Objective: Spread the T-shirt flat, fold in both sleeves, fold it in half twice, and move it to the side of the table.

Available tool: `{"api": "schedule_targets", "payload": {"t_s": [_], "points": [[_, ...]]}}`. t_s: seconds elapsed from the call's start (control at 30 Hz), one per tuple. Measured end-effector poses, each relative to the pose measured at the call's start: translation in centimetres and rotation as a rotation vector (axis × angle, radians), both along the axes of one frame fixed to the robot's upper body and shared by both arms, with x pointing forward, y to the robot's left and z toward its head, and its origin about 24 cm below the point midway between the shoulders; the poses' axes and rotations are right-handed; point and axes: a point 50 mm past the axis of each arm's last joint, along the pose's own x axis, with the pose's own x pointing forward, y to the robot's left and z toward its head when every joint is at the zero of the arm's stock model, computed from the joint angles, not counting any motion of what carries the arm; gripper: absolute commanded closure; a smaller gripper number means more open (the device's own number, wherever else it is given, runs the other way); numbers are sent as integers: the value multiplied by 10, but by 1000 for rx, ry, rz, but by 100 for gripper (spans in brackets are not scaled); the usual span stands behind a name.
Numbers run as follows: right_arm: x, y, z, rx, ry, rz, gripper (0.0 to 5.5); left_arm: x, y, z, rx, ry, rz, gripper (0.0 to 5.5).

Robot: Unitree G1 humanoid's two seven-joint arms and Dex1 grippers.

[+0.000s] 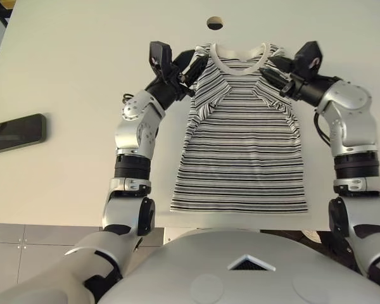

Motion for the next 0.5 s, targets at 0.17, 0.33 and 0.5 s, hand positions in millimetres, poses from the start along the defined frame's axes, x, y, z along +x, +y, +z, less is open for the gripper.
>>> {"api": "schedule_targets", "payload": {"t_s": [0.17,0.33,0.5], "points": [[-70,-51,1,-151,-71,230,386,-53,47,13,537,-451,-165,322],[-154,-105,-23,-560,270,501,386,-123,71,-11,1060,-582,-726,322],[-164,-123,-9,-699,303,554,386,-143,85,-15,1177,-559,-938,322]]}}
